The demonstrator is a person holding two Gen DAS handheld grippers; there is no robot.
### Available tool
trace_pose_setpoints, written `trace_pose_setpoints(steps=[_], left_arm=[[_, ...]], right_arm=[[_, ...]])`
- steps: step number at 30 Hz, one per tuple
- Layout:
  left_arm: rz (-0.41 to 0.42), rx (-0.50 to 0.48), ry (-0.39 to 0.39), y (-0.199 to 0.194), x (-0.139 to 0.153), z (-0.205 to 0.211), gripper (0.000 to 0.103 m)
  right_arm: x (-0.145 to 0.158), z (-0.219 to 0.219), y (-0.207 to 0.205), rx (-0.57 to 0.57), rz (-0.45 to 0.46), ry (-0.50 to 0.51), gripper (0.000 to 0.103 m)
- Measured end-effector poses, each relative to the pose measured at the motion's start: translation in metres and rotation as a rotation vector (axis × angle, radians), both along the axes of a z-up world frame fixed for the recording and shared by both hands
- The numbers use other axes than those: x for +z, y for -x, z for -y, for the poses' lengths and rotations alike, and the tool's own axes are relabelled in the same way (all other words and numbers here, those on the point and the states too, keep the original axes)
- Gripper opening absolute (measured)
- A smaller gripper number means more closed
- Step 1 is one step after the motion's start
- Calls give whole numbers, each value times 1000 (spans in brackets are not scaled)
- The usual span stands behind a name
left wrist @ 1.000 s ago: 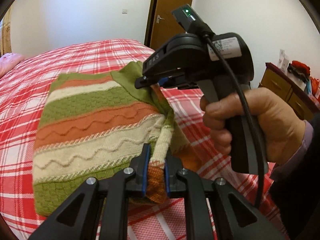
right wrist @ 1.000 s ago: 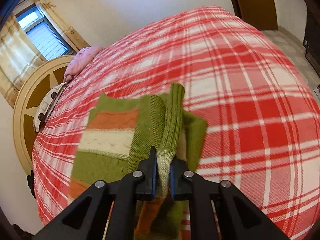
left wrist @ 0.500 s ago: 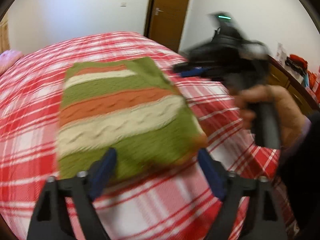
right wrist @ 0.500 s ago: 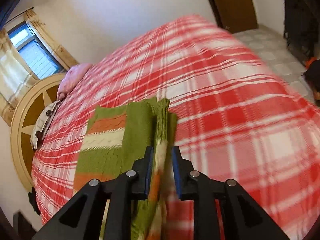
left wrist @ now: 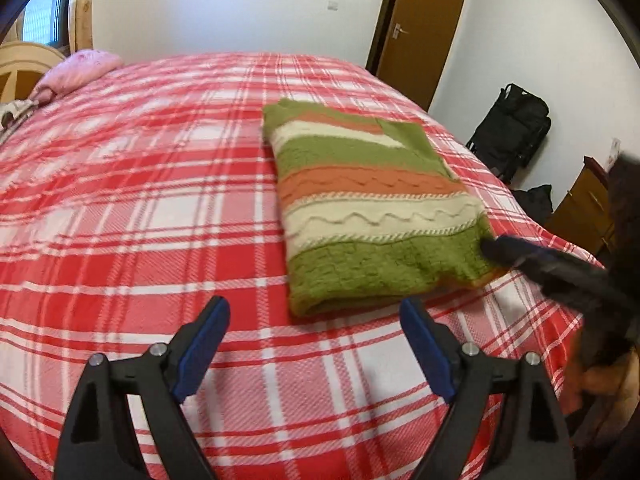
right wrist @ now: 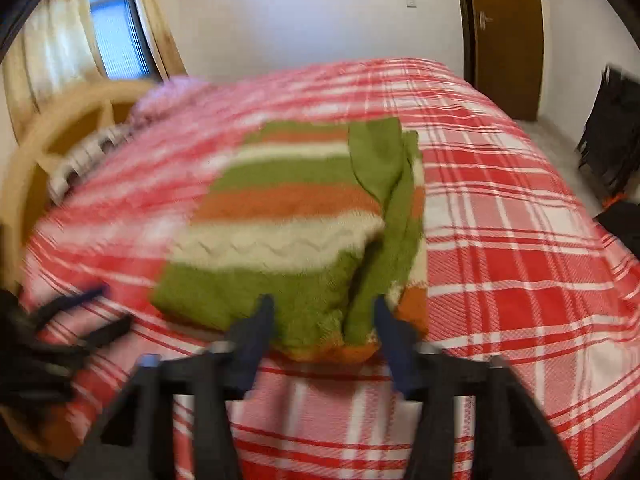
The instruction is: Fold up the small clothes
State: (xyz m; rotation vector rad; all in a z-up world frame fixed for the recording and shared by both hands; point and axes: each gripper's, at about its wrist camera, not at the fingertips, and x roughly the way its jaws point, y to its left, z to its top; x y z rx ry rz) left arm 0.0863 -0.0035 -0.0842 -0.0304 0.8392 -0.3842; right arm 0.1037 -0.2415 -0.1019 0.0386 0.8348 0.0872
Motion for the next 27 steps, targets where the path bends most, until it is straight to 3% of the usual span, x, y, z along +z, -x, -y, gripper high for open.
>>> trace_pose_setpoints(steps=[1, 4, 8, 13, 17, 22, 27], left_arm=[[16, 1, -7, 0, 3, -1, 89], [53, 7, -48, 2, 6, -5, 89], [17, 21, -65, -9, -3, -15, 89], [-14, 51, -49, -19, -10, -28, 89], [6, 81, -28, -37, 1, -35, 89], [52, 76, -49, -72, 17, -13, 89], [68, 62, -97, -101, 10, 20, 89]], right_arm=[[-7, -2, -1, -11, -26, 43, 10], [-13, 3, 1, -47, -32, 59, 9], [-21, 24, 9, -81, -50, -49, 9], [-17, 39, 14, -39, -114, -170, 10], [30, 47, 12, -74, 31, -190, 13], [54, 41, -46, 2, 110, -140, 13], [19, 48, -115, 26, 23, -213, 13]])
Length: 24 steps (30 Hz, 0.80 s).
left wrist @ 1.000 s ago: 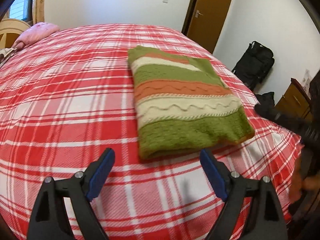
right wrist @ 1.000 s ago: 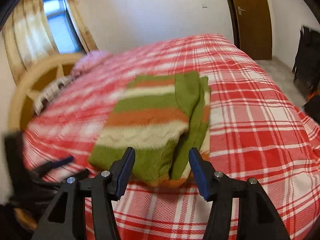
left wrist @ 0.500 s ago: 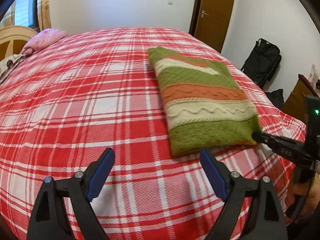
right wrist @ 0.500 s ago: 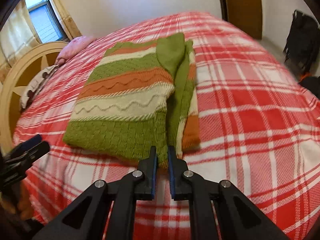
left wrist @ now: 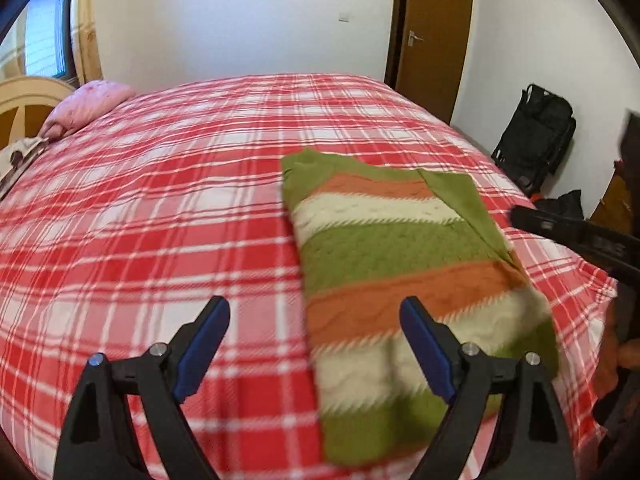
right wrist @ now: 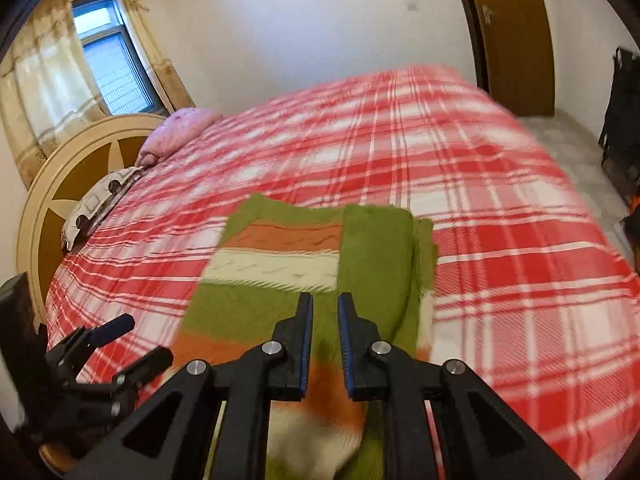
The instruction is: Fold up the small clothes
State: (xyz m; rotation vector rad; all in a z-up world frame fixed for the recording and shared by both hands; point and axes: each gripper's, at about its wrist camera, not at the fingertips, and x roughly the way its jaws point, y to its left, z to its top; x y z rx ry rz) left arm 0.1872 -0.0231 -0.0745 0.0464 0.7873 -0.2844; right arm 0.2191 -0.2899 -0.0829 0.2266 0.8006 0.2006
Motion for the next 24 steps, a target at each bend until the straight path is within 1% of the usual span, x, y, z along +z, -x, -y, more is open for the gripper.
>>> trace_pose_setpoints(steps=[2, 4, 5, 6, 8, 9, 10, 12, 13, 14, 15, 17, 20, 21, 22, 23, 24], left_arm=[[-24, -1, -4, -11, -10, 10, 89], [-46, -1, 5, -17, -17, 15, 89], [-53, 1, 10, -21, -22, 17, 90], [-52, 1, 14, -22, -23, 19, 90], [-46, 4, 18, -26, -26, 21, 96], [-45, 8, 17, -27, -27, 22, 98], [-46, 5, 18, -28, -29, 22, 98], [-48, 1, 18, -29, -31, 24, 98], [-49, -1, 19, -29, -31, 24, 99], [-49, -3, 20, -28, -31, 23, 99], [-51, -5, 18, -27, -30, 21, 99], [-46, -1, 12, -24, -25, 18, 98], [-34, 14, 4, -15, -19, 8, 98], [-32, 18, 9, -13, -18, 5, 98], [-35, 26, 19, -9, -17, 0, 98], [-41, 30, 24, -8, -17, -3, 98], [-51, 31, 25, -7, -17, -6, 98]], right_arm=[[-22, 7, -17, -19, -54, -36, 13], [-33, 17, -25, -22, -58, -82, 13], [-36, 21, -26, -19, -37, -115, 13], [-37, 21, -27, -17, -34, -128, 13], [-40, 28, -30, -6, -32, -171, 13], [-44, 34, -33, -4, -39, -221, 13], [-47, 39, -35, -6, -46, -261, 12], [-50, 47, -37, -13, -60, -318, 10], [-49, 47, -36, -20, -65, -320, 10], [-45, 45, -35, -29, -66, -298, 10], [-35, 40, -30, -51, -63, -239, 13], [-20, 30, -20, -79, -55, -168, 13], [-3, 21, 3, -102, -5, -153, 14], [2, 17, 14, -111, 16, -147, 20], [4, 14, 20, -118, 25, -134, 38], [5, 11, 29, -134, 31, -112, 49], [5, 9, 36, -148, 39, -99, 65]])
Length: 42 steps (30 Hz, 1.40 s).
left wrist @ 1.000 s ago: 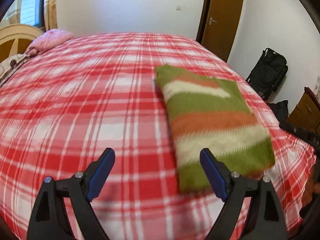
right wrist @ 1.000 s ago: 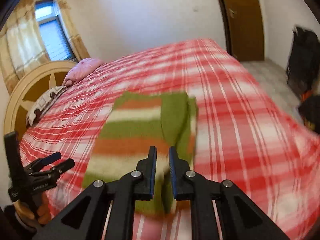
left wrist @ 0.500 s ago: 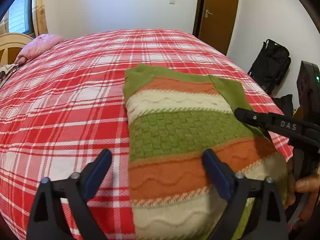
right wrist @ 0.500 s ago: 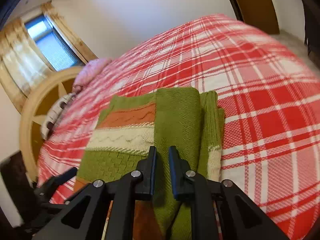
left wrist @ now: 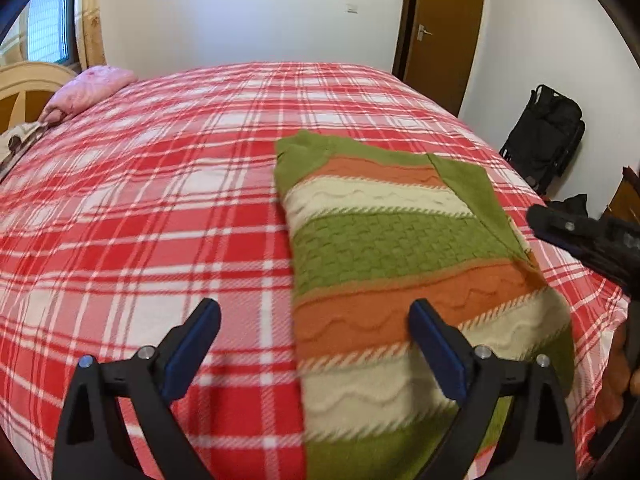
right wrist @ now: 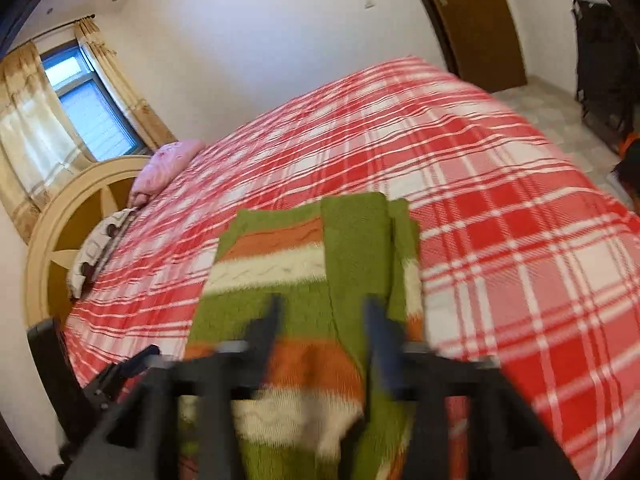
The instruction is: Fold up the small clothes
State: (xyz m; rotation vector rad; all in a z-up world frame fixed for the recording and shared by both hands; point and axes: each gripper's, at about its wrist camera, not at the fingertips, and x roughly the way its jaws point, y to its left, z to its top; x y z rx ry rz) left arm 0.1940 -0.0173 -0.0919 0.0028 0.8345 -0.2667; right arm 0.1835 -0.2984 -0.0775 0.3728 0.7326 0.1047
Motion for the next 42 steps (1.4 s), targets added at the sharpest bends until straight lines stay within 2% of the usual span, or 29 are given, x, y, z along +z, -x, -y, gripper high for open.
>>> trace_pose_setpoints(steps=[6, 12, 16, 21, 27, 35, 42], left_arm=[[-19, 34, -20, 12, 2, -18, 98], [0, 26, -61, 22, 6, -21, 98], [44, 22, -124, 21, 12, -16, 98], [69, 7, -177, 7, 16, -5, 98], [46, -4, -155, -21, 18, 8, 98], [-31, -17, -125, -51, 3, 22, 98], [-69, -7, -71, -61, -4, 21, 103]], right_arm=[[-5, -6, 40, -7, 2, 4, 67], [-10, -18, 59, 11, -33, 174, 66], [-8, -14, 51, -51, -63, 290, 67], [-4, -13, 39, -40, -27, 273, 67], [-12, -11, 21, -54, -39, 254, 67], [-20, 3, 6, -87, -47, 223, 67], [-29, 13, -1, -112, -60, 171, 67]])
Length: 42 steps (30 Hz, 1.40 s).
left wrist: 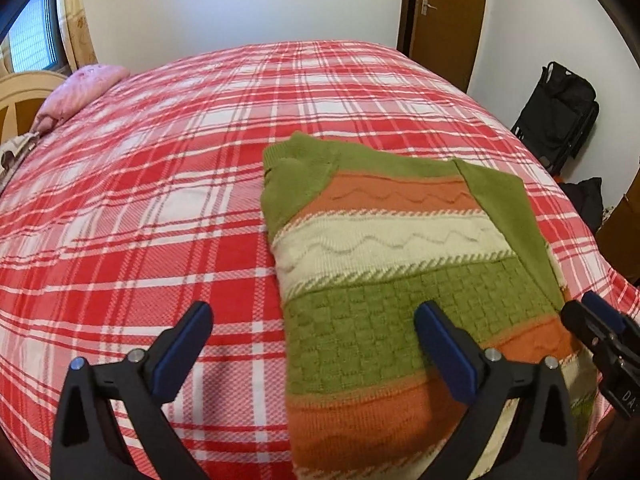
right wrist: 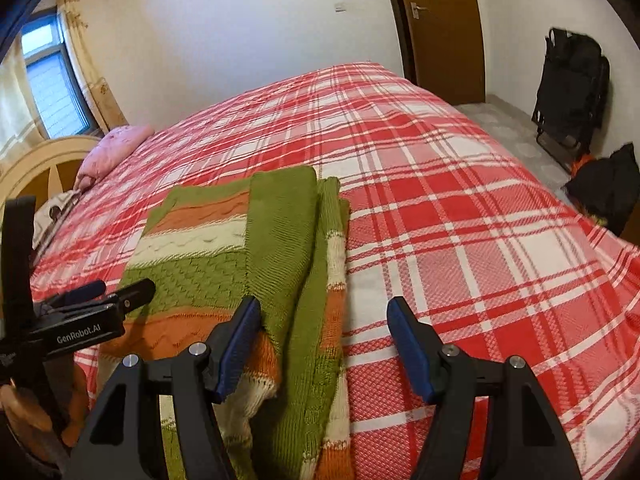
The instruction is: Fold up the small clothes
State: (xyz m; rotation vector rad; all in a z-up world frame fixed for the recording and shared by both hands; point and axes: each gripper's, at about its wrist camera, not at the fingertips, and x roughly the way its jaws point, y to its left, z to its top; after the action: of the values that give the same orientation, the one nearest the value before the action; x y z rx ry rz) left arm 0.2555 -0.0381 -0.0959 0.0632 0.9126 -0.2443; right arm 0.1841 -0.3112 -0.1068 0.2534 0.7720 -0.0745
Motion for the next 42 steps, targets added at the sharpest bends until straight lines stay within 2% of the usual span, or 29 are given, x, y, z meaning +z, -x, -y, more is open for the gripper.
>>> trace_pose_setpoints(steps=[4, 7, 10, 14, 20, 23, 28, 31, 34, 36, 39, 42], left_arm=[[-29, -6, 78, -1, -6, -8, 103], [-77, -6, 183, -4, -6, -20, 103], [-67, -9, 228, -3, 1, -20, 103], [-111, -35, 189, -9, -8, -4, 103], [-155, -20, 224, -12, -21, -1, 103], [-149, -29, 213, -9, -19, 1, 103], [-133, -57, 198, -9, -19, 6, 103], [-154, -52, 228, -13, -23, 4, 103], [-131, -64, 205, -11, -22, 7, 103], [-126, -68, 201, -11, -23, 9, 103], [-127, -69, 205, -12, -24, 9, 103], [-123, -67, 203, -12, -24, 10, 103]], right_arm=[[-4, 3, -2, 4, -5, -40, 67], [-5, 4, -5, 2, -7, -52, 67], [-7, 6, -11, -2, -13, -56, 67], [-17, 7, -24, 26, -36, -122, 67], [-29, 9, -29, 49, -6, -167, 67], [-27, 13, -27, 51, 1, -192, 67], [-33, 30, -26, 4, 35, -322, 67], [-30, 27, -27, 5, 28, -305, 67], [-21, 28, -23, -43, 55, -235, 67], [-23, 30, -24, -46, 35, -231, 67], [-28, 29, -27, -7, 15, -245, 70], [-29, 17, -31, 91, -12, -269, 70]])
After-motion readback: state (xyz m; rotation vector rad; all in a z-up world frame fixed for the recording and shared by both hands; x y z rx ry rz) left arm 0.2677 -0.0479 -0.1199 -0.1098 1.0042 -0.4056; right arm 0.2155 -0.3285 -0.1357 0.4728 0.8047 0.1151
